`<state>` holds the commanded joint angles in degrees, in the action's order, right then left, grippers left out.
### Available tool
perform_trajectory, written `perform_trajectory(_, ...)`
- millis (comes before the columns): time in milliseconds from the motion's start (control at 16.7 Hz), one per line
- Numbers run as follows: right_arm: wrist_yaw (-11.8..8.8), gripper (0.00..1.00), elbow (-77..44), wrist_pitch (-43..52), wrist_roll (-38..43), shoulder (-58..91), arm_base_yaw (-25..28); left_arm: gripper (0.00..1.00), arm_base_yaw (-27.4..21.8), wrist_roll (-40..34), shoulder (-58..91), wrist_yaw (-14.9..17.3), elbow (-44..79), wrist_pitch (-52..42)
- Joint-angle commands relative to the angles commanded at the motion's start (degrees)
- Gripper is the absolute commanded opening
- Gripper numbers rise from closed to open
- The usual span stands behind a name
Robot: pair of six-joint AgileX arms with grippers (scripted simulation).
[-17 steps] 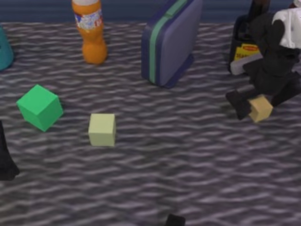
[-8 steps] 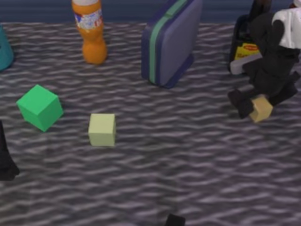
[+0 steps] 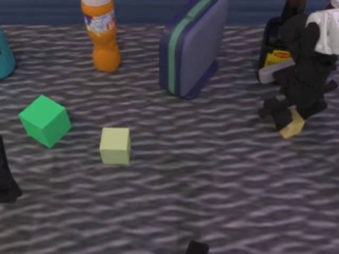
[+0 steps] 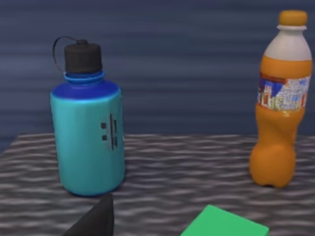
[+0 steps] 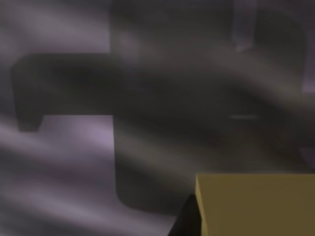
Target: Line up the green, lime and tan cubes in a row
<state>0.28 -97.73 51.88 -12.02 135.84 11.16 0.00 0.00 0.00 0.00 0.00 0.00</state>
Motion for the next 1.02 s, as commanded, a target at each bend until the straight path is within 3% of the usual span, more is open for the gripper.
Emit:
perform_trajectory(480,-0.4,0.0,-1.5,1.7,0.2,-2.3,0.0,1.0,0.0,0.0,0.0,0.0,0.0,0.0)
perform_trajectory(780,-0.5,0.0,-7.8,11.9,0.2,-5.4,0.3,1.0,0.0,0.0,0.0,0.0,0.0,0.0)
perform_trajectory(1020,-0.5,0.0,-9.4,14.0,0.2,-6.5,0.4,1.0,0.0,0.0,0.0,0.0,0.0,0.0)
